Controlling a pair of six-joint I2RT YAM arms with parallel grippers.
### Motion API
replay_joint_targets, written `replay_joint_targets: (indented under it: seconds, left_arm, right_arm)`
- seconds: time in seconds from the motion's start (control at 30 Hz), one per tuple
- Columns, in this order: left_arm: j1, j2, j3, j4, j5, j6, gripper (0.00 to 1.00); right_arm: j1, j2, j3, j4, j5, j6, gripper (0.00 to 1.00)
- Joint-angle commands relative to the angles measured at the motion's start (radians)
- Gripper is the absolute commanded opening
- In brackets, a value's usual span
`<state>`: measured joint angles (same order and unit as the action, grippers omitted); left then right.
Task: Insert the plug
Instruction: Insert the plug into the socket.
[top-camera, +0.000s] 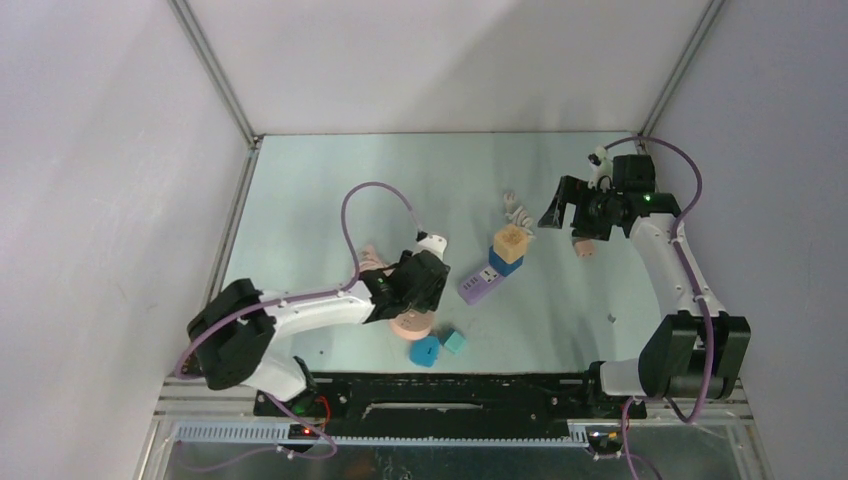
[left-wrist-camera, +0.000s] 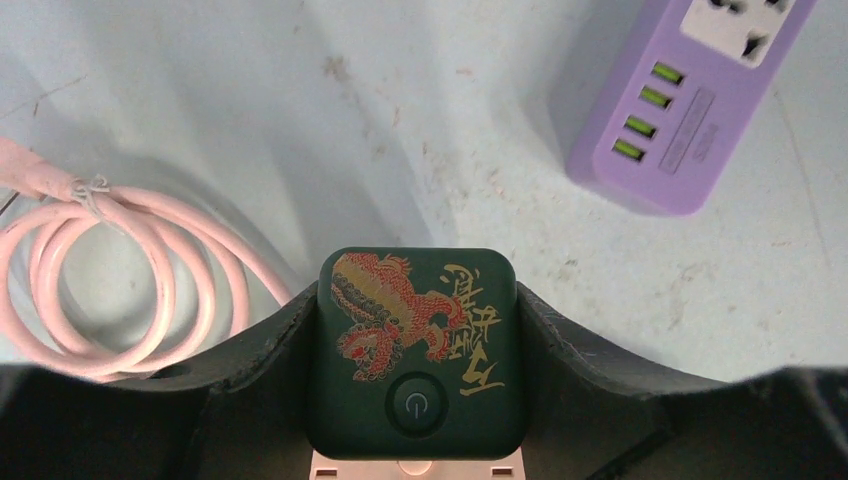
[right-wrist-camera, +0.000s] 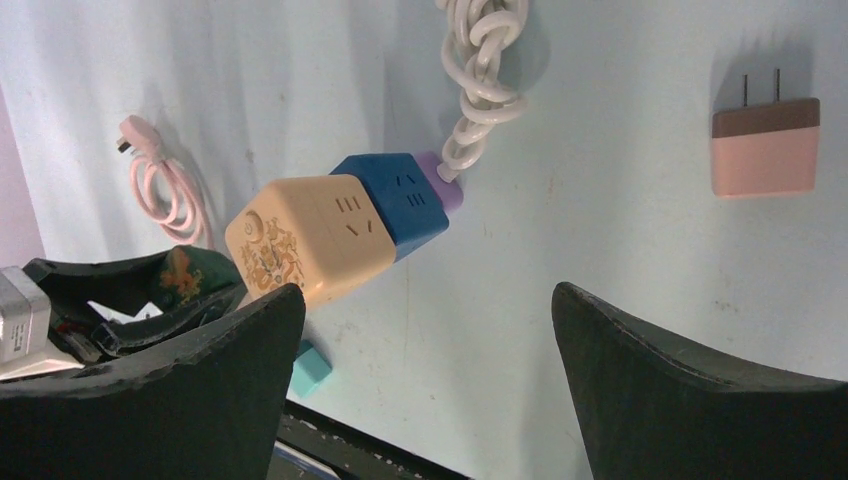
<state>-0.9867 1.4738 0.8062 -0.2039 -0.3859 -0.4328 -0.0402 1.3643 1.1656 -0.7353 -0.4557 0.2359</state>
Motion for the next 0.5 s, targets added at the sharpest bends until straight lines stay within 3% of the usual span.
replay_joint_targets:
  seconds: [0.0, 0.07, 0.13, 0.47]
  left_arm:
    - [-0.007, -0.078, -0.044, -0.141, -0.009, -0.02, 0.65]
    - [-0.008, -0.135, -0.042, -0.145, -0.011, -0.017, 0.82]
    - [-0.007, -0.174, -0.027, -0.166, -0.021, -0.014, 0.9]
    - [0.028, -0.365, 0.014, -0.34, 0.029, -0.093, 0.92]
  right_arm:
    - [0.003, 0.012, 0.003, 0.004, 0.025, -0.003, 0.96]
    - [0.003, 0.011, 0.003, 0.003, 0.024, -0.005, 0.97]
    - [0.003, 0.012, 0.003, 0.002, 0.021, -0.008, 0.97]
    - [0.05, -0.03, 0.034, -0.015, 0.023, -0.005, 0.96]
